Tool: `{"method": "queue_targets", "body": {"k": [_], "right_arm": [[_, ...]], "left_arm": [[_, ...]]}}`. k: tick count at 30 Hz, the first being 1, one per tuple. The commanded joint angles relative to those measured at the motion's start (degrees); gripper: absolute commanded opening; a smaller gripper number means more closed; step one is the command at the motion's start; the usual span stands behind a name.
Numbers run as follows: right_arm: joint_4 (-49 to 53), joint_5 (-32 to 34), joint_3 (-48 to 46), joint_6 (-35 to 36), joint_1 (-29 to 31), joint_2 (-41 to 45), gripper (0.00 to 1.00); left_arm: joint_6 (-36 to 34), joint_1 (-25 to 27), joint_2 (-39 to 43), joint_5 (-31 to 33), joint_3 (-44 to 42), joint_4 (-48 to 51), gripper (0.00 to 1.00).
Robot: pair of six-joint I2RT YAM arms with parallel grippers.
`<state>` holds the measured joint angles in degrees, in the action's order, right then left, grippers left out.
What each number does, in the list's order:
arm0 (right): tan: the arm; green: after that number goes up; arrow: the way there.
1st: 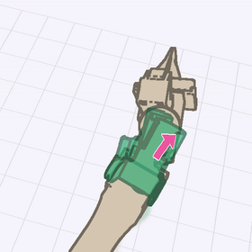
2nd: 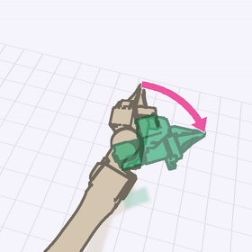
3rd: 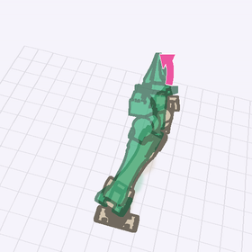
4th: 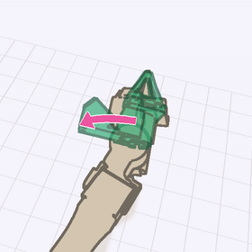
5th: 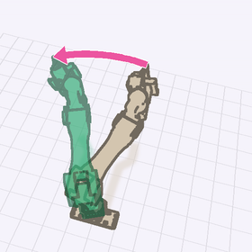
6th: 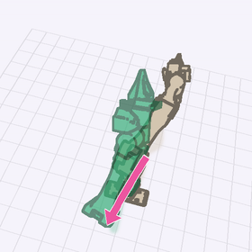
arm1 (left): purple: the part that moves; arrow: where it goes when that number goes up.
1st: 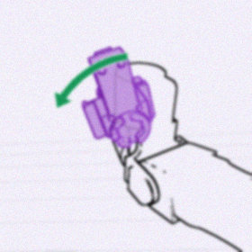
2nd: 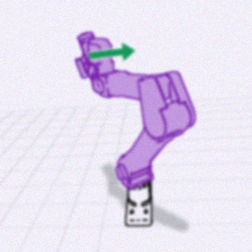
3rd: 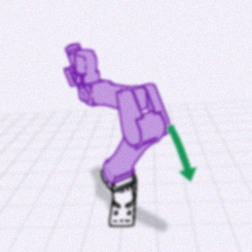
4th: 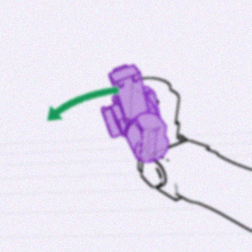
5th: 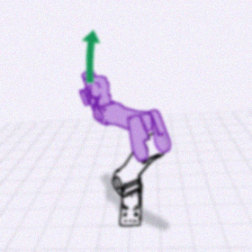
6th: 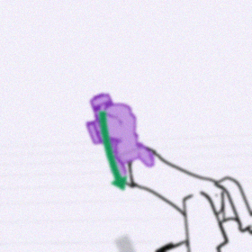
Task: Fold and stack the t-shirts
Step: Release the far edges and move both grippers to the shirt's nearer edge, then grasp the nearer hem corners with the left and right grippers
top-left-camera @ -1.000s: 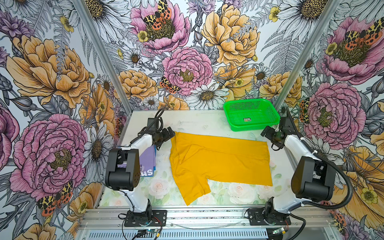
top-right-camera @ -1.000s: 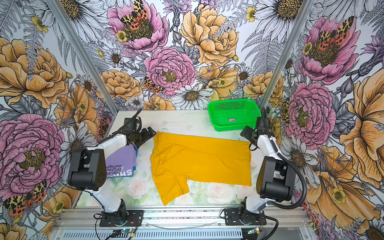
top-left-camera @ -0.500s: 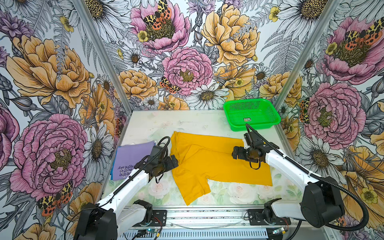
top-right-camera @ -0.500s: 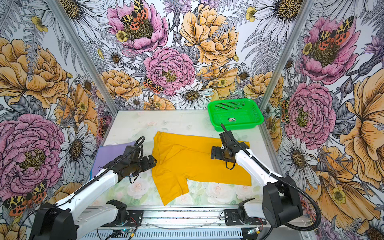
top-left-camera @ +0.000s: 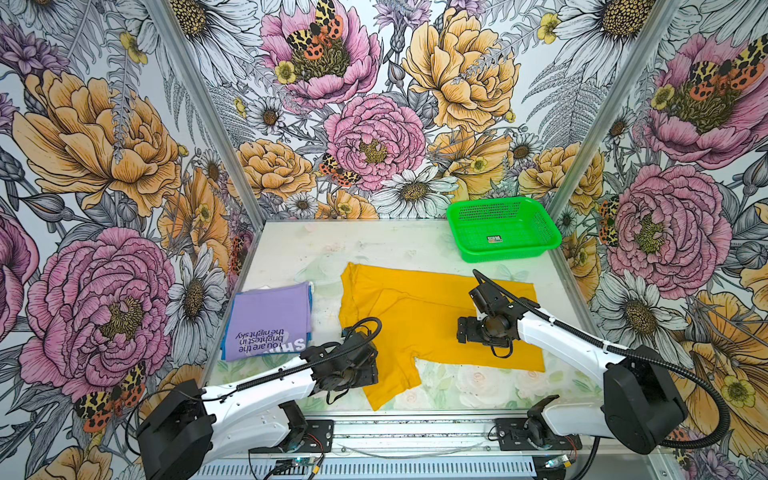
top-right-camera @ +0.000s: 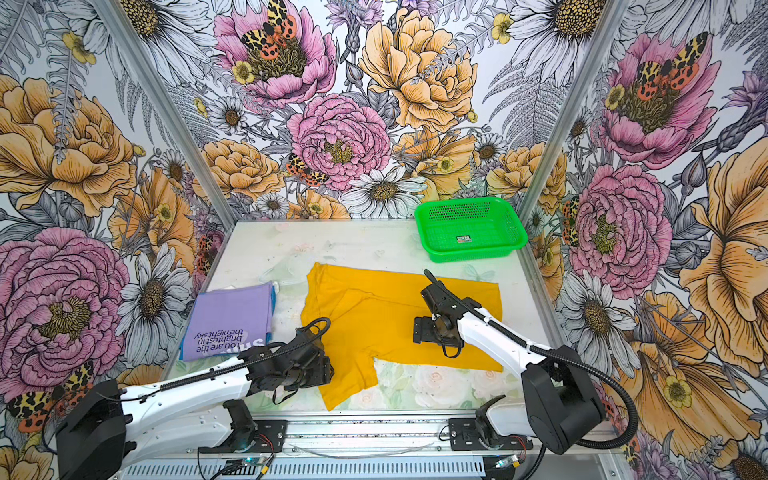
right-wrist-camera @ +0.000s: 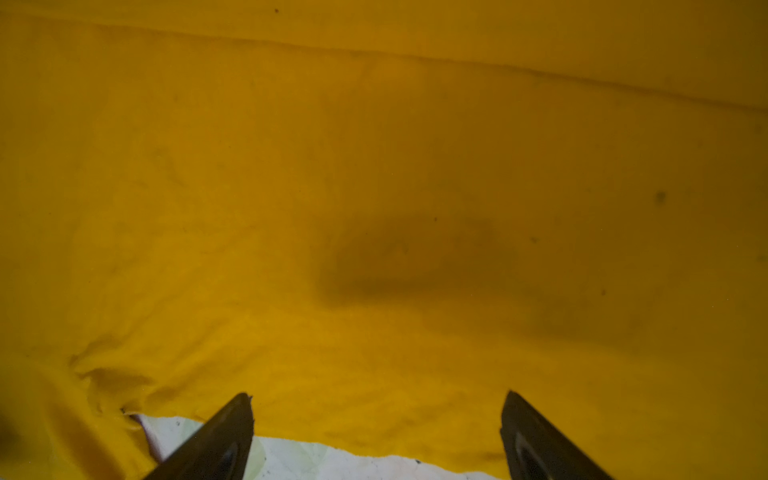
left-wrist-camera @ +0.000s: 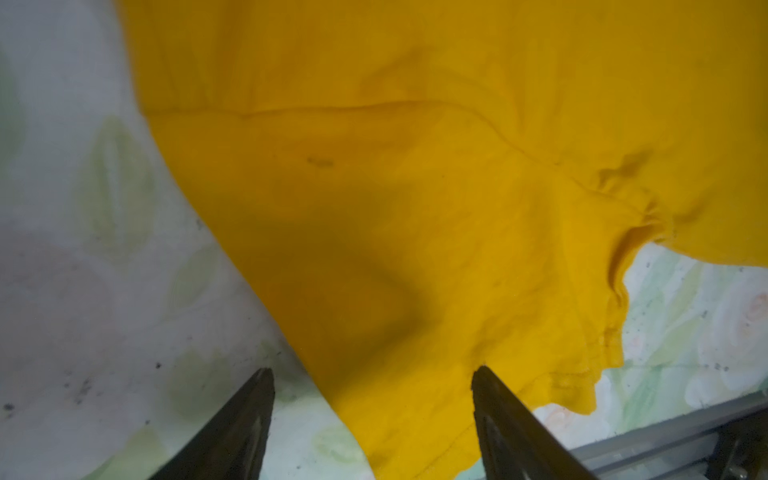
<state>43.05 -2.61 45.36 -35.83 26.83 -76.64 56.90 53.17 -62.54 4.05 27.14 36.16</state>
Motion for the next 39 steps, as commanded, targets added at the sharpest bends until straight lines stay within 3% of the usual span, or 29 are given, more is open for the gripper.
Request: {"method": "queue_targets", "body": {"k": [1,2,4,12,13,14,17,20,23,27,33,36,39], "right_arm": [[0.36,-0.8,0.85,-0.76,0.41,1.2,0.94],[0.46,-1.11,1.05,-1.09,0.48,1.06,0.93],[0.63,-0.63,0.8,-1.87,0.83,1.5,0.92],[5.32,2.69,1.92,-2.11,0.86,3.3,0.97],[6.22,2.83,2.0,-2.26,0.85,3.56,0.98],[7.24,3.19,2.04,-2.57,0.85,3.89,0.99],[9.87,5.51,3.24,-2.25,0.32,4.69,0.99],[11.45,6.48,5.56,-1.13,-0.72,4.27,0.99],[12.64,3.99,6.18,-1.38,-3.63,4.41,0.99],[13.16,1.19,4.54,-2.34,-7.13,7.86,0.99],[17.25,2.69,2.55,-4.47,-9.95,11.02,0.99],[19.71,3.68,2.25,-5.09,-12.66,11.63,0.97],[20.5,-0.01,1.48,-5.89,-18.24,12.79,0.97]], "left_arm": [[2.78,-0.09,-3.15,2.55,-1.83,-2.92,0.53],[2.69,-0.39,-4.05,2.75,-1.83,-3.24,0.27],[2.6,-0.96,-4.22,4.23,-1.72,-3.15,0.03],[-5.02,-12.06,1.35,3.14,-2.08,-2.23,0.0],[-6.41,-13.27,2.22,1.63,-1.75,-2.07,0.11],[-6.9,-13.85,3.45,0.18,-1.29,-1.09,0.38],[-4.65,-12.04,10.54,0.49,-1.01,6.15,0.78],[0.29,-8.64,21.03,0.64,-4.42,10.08,0.89],[4.37,-6.36,27.9,-2.11,-8.01,10.23,0.9],[7.07,-0.17,31.96,-0.92,-8.86,12.64,0.89],[8.05,5.04,28.83,0.09,-8.58,12.86,0.72],[8.05,5.54,26.72,0.38,-8.28,12.75,0.56],[7.79,5.66,24.92,0.14,-8.96,11.37,0.56]]}}
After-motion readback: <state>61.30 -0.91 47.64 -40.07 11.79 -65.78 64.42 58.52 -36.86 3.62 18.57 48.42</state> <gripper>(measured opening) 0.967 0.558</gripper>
